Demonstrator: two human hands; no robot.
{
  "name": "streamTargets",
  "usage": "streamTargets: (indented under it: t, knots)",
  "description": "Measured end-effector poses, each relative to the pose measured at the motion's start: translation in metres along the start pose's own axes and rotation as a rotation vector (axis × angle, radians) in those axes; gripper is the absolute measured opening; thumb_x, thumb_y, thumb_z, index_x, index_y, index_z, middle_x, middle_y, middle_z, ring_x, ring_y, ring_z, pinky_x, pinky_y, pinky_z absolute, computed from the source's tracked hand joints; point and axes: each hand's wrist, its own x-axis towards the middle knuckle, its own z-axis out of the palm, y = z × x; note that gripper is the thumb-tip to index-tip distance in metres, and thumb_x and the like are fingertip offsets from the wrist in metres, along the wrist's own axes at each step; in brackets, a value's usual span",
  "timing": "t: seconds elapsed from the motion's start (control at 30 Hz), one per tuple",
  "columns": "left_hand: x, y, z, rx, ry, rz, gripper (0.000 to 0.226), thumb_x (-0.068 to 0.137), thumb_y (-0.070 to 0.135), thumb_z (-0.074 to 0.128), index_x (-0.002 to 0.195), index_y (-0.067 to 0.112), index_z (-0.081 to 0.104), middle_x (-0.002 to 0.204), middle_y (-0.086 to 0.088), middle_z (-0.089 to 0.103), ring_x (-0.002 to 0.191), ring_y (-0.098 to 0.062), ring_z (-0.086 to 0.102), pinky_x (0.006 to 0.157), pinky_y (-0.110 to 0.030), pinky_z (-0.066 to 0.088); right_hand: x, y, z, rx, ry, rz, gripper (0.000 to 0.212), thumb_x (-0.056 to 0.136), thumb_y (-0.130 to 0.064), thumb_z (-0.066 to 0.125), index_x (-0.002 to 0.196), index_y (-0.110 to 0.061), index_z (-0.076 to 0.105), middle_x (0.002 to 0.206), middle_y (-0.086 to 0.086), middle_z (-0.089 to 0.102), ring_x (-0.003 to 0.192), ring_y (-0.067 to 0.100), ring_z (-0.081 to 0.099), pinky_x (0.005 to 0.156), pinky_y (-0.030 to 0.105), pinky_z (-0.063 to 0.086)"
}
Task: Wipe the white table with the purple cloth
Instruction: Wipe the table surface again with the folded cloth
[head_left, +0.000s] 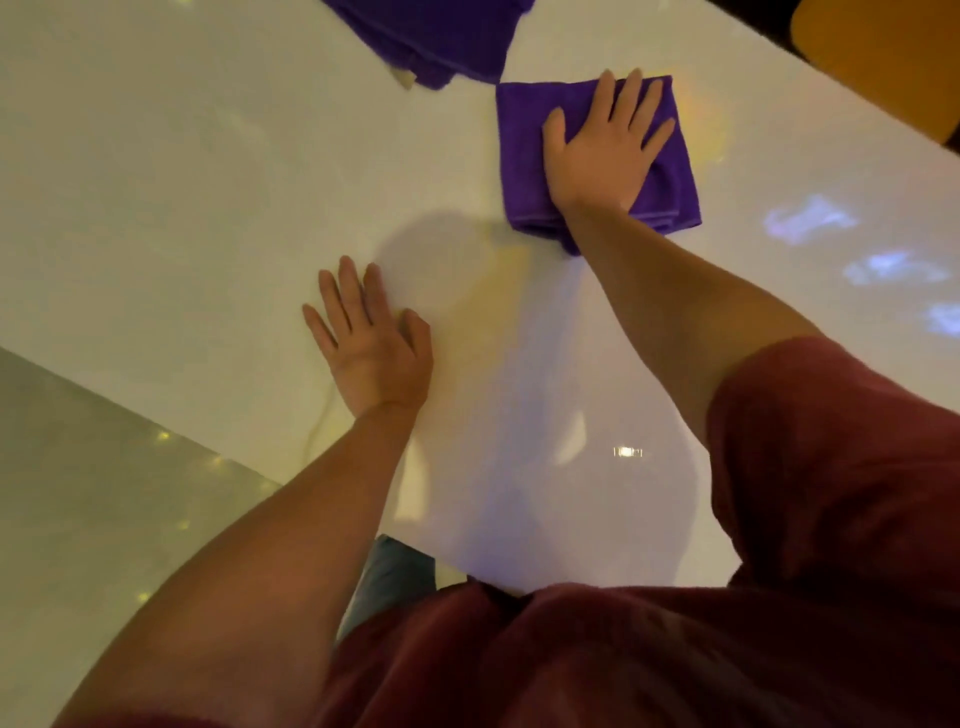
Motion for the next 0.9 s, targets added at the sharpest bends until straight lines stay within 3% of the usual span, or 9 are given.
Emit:
streamTargets:
  t: [0.17,0.3,0.4,0.5,0.57,0.67,0.77,0.9]
  knots:
    - [0.002,0.000,-0.001,0.000,-0.043,0.005,0.065,0.099,0.034,0.035,0.158,0.007,0.036,0.169,-0.017,0.026,0.157,-0.040,0.017,0.126,-0.064,0.011,-0.040,0.007,0.007,-0.016,-0.018,-0.052,0.081,0.103,-0.063,0.020,0.170,-0.017,0.019,0.178,0.013,0.011,0.165,0.036,0.004,0.132,0.059,0.003]
    - [0.004,0.001,-0.007,-0.013,-0.080,-0.002,0.066,0.099,0.035,0.032,0.160,0.010,0.034,0.171,-0.014,0.021,0.159,-0.038,0.012,0.126,-0.062,0.008,-0.145,0.025,0.018,0.003,-0.027,-0.062,0.080,0.104,-0.063,0.026,0.168,-0.016,0.025,0.178,0.012,0.015,0.165,0.034,0.005,0.133,0.059,0.003]
    - [-0.001,-0.005,-0.018,-0.147,-0.123,0.013,0.065,0.098,0.034,0.043,0.159,0.012,0.034,0.172,-0.012,0.018,0.160,-0.034,0.008,0.128,-0.057,0.003,-0.235,0.039,0.022,-0.036,-0.056,-0.094,0.078,0.105,-0.063,0.026,0.168,-0.016,0.026,0.177,0.012,0.017,0.165,0.034,0.006,0.133,0.059,0.006]
    - [-0.010,-0.046,-0.033,-0.340,-0.040,0.042,0.064,0.095,0.022,0.055,0.155,0.009,0.038,0.171,-0.015,0.021,0.160,-0.035,0.008,0.130,-0.052,0.003,-0.312,0.043,0.031,-0.030,-0.070,-0.093,0.076,0.106,-0.064,0.025,0.167,-0.018,0.025,0.177,0.011,0.018,0.165,0.033,0.004,0.133,0.059,0.006]
    - [-0.017,-0.093,-0.039,-0.325,0.044,-0.085,0.063,0.092,0.020,0.053,0.152,0.008,0.040,0.169,-0.017,0.023,0.159,-0.037,0.008,0.129,-0.052,0.003,-0.336,0.025,0.039,-0.030,-0.096,-0.061,0.077,0.106,-0.064,0.025,0.167,-0.018,0.023,0.178,0.010,0.016,0.166,0.032,0.002,0.133,0.059,0.006]
    - [-0.028,-0.137,-0.042,-0.261,0.068,-0.260,0.059,0.094,0.021,0.047,0.150,0.003,0.042,0.168,-0.020,0.025,0.158,-0.041,0.012,0.129,-0.054,0.007,-0.328,-0.024,0.045,-0.043,-0.111,-0.154,0.079,0.105,-0.062,0.027,0.167,-0.014,0.025,0.177,0.014,0.016,0.165,0.035,0.004,0.132,0.061,0.007]
    - [-0.023,-0.134,-0.037,-0.169,0.080,-0.306,0.057,0.097,0.028,0.038,0.149,0.007,0.043,0.168,-0.018,0.026,0.158,-0.038,0.014,0.130,-0.049,0.008,-0.290,-0.073,0.048,-0.030,-0.087,-0.326,0.079,0.103,-0.060,0.031,0.165,-0.011,0.032,0.175,0.017,0.021,0.164,0.038,0.009,0.130,0.063,0.009]
    - [-0.018,-0.132,-0.029,-0.076,0.075,-0.336,0.059,0.096,0.031,0.040,0.150,0.008,0.044,0.167,-0.016,0.029,0.158,-0.038,0.018,0.129,-0.051,0.011,-0.227,-0.141,0.050,-0.015,-0.067,-0.375,0.079,0.102,-0.060,0.032,0.165,-0.012,0.034,0.175,0.015,0.023,0.164,0.037,0.010,0.131,0.062,0.007]
